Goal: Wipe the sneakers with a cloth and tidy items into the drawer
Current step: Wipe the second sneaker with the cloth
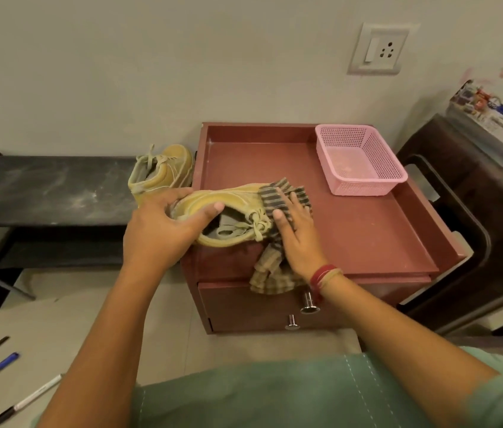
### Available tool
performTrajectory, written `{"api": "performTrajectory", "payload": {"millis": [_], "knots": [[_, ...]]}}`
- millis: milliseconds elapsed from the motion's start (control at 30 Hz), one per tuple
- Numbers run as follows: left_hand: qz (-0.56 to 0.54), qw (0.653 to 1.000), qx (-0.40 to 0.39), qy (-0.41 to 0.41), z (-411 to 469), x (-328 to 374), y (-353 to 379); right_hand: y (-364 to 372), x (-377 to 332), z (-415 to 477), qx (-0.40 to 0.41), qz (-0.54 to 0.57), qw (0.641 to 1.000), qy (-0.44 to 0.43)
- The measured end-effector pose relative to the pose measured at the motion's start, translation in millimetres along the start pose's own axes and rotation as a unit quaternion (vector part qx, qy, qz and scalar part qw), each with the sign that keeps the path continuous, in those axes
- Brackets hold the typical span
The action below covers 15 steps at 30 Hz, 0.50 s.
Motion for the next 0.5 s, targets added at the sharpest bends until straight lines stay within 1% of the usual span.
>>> {"api": "performTrajectory", "payload": {"millis": [33, 67, 133, 167, 200, 233, 267, 300, 333, 400, 433, 467, 500], "knots": [[0.008, 1.0, 0.008, -0.001, -1.2, 0.7, -0.4, -2.0, 3.7, 2.9, 0.008, -0.022, 0.999, 0.025], [0.011, 1.0, 0.014, -0.005, -2.6, 1.6, -0.5, -0.1, 0.1, -1.1, -0.006, -0.006, 0.999, 0.037], [0.01, 1.0, 0.022, -0.014, -4.1, 1.9, 0.1, 7.9, -18.8, -15.5, -0.054, 0.084, 0.995, 0.025], [0.01, 1.0, 0.023, -0.016, -4.1, 1.8, 0.6, 6.0, -23.9, -21.0, -0.067, 0.097, 0.993, 0.011], [0.012, 1.0, 0.022, -0.017, -3.6, 1.5, 1.1, 1.1, -22.5, -19.5, -0.074, 0.063, 0.995, -0.007], [0.015, 0.999, 0.021, -0.02, -4.1, 1.5, 1.6, -6.7, -13.4, -12.6, -0.068, -0.011, 0.997, -0.031], [0.02, 0.999, 0.021, -0.021, -4.3, 1.9, 1.9, -14.4, -0.7, -5.0, -0.058, -0.101, 0.993, -0.035], [0.025, 0.999, 0.023, -0.023, -3.7, 1.5, 2.2, -20.5, 10.0, 0.6, -0.048, -0.161, 0.986, -0.015], [0.029, 0.999, 0.025, -0.025, -3.1, 1.1, 2.4, -21.1, 14.5, 2.3, -0.052, -0.178, 0.983, -0.001], [0.031, 0.999, 0.027, -0.032, -2.1, -1.1, 3.0, -14.7, 2.4, -5.9, -0.083, -0.1, 0.992, -0.001], [0.028, 0.999, 0.025, -0.036, -1.3, -2.4, 3.5, -12.3, -0.6, -10.2, -0.098, -0.081, 0.992, -0.013], [0.024, 0.999, 0.021, -0.04, -0.5, -3.4, 3.7, -14.1, -3.0, -11.6, -0.111, -0.106, 0.987, -0.038], [0.023, 0.999, 0.017, -0.044, -0.5, -3.8, 3.8, -20.4, -1.6, -7.6, -0.115, -0.168, 0.977, -0.063]]}}
Point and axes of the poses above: each hand's wrist, its own z-axis towards the middle knuckle, its own y-axis out of the palm, x = y × z, the point moved 5 cm from there along z, towards the middle knuckle, and after that the axes turned 12 degrees about x, right-handed, at the moved point
